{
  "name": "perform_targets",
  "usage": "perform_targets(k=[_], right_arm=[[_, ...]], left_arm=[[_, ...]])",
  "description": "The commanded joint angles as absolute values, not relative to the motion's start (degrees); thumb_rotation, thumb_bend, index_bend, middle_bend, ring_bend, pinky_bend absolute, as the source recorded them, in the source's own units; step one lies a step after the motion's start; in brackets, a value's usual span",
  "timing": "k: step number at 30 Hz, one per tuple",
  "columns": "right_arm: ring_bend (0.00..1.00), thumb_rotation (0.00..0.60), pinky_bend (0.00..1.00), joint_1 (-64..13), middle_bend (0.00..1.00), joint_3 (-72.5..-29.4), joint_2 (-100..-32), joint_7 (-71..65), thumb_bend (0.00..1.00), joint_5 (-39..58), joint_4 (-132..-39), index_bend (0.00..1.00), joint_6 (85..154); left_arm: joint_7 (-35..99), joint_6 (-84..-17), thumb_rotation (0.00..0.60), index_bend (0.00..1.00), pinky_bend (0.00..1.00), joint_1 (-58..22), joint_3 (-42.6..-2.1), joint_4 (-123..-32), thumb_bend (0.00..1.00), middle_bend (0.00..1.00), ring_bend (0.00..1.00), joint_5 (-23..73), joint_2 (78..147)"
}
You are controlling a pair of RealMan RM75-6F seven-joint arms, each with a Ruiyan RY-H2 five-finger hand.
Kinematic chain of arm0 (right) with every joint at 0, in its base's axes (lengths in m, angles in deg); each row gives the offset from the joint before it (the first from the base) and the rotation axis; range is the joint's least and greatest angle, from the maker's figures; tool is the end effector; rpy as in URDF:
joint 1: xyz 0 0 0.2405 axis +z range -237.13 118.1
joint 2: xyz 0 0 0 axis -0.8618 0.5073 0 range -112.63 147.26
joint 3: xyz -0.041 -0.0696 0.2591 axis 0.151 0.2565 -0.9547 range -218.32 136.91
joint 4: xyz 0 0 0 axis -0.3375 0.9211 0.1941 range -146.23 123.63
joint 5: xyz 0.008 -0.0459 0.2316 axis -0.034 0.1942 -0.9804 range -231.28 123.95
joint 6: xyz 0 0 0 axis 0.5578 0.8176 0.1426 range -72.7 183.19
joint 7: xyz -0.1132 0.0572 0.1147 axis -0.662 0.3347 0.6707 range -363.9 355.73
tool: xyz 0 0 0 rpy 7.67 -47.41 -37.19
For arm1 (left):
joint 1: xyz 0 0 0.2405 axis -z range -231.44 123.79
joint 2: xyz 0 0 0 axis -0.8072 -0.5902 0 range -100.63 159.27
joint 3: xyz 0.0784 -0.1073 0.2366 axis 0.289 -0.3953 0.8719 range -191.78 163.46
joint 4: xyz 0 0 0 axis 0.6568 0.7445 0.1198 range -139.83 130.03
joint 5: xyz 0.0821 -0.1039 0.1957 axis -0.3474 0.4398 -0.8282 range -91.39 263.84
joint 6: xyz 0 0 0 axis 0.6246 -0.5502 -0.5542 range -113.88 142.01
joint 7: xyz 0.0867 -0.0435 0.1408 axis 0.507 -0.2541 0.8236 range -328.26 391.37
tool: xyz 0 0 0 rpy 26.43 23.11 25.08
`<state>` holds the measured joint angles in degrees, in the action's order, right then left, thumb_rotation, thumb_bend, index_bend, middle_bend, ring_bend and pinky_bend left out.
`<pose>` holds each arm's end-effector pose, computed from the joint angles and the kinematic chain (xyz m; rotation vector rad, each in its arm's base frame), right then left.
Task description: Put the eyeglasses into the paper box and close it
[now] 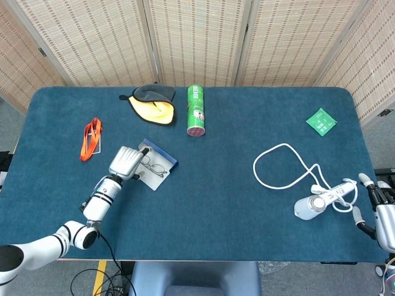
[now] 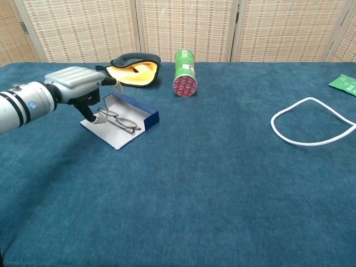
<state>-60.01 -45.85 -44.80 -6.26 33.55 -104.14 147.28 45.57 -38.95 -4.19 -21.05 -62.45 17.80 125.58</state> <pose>-0.3388 -0.1878 0.1768 1.2837 -0.7800 0.8969 -0.1823 0.4571 -0.0543 -1.8686 -0.6525 -0.7995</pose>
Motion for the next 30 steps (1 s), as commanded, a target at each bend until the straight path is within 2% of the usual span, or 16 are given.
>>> perform_targets(k=[1, 30], right_arm=[[0.4, 0.6, 0.24, -60.1, 0.25, -45.8, -44.7, -6.3, 0.43, 33.4, -104.2, 0.1, 147.3], [0.4, 0.6, 0.24, -61.3, 0.25, -45.7, -44.7, -5.1, 0.42, 32.7, -103.2, 0.1, 148.3]], left_arm=[[44.2, -38.2, 0.6, 0.25, 0.98, -3.7, -21.2, -58.2, 0.27, 0.98, 0.9, 16.5, 128.5], [43.1, -31.9, 0.6, 0.25, 0.98, 4.0, -27.9, -37.4, 0.27, 0.98, 0.9, 16.8, 140.9]])
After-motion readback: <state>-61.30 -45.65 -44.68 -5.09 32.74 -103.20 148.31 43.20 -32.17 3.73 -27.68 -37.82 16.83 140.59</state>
